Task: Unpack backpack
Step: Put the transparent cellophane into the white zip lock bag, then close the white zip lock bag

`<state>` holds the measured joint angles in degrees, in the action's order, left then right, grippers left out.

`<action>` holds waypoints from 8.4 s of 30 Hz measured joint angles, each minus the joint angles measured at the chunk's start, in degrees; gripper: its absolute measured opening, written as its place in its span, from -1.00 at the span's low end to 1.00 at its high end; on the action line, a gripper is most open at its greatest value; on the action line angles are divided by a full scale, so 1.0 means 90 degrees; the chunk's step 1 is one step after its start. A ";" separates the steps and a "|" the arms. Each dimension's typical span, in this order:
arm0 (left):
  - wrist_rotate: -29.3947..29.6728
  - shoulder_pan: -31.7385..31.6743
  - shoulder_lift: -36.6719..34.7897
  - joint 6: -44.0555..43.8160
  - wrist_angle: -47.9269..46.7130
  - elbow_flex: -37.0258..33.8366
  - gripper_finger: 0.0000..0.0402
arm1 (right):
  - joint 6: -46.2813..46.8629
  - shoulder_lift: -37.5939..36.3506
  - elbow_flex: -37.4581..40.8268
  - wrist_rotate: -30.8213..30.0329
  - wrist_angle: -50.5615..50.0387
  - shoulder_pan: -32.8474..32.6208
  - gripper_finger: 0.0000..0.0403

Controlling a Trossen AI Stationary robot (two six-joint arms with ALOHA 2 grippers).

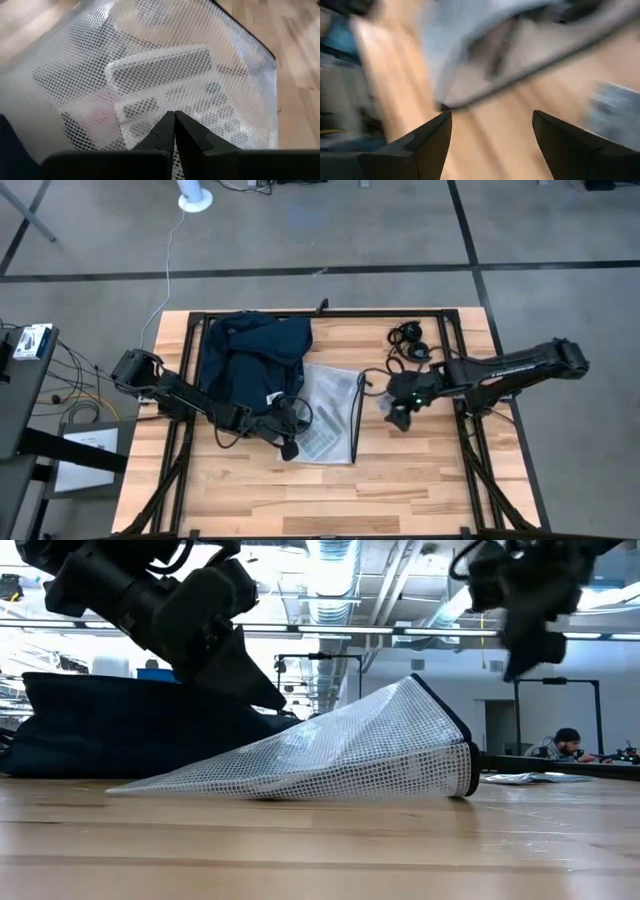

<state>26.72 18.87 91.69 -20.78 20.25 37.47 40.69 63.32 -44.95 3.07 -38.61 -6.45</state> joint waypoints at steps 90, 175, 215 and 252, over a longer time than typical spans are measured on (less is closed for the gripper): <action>-0.0291 0.0189 0.0016 0.0079 0.0013 -0.0002 -1.00 | -0.5219 0.3836 -0.2463 -0.2969 -0.0845 -0.2469 -1.00; -0.3381 -0.2066 -0.2876 0.2543 -0.3381 0.0158 -1.00 | 0.3072 0.0805 0.1067 -0.1741 0.3035 0.1398 0.34; -0.3563 -0.2186 -0.2801 0.2105 -0.3333 0.0056 -1.00 | 0.3074 0.3051 0.2246 -0.1316 0.8065 0.1752 -0.03; -0.3035 -0.2528 -0.2799 0.1836 -0.3249 0.0066 -1.00 | -0.2192 0.1134 -0.2175 -0.1071 0.0168 0.0690 -1.00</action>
<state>-0.59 -3.88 66.50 -4.25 -8.99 38.06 20.96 73.52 -64.52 -6.57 -37.10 -0.24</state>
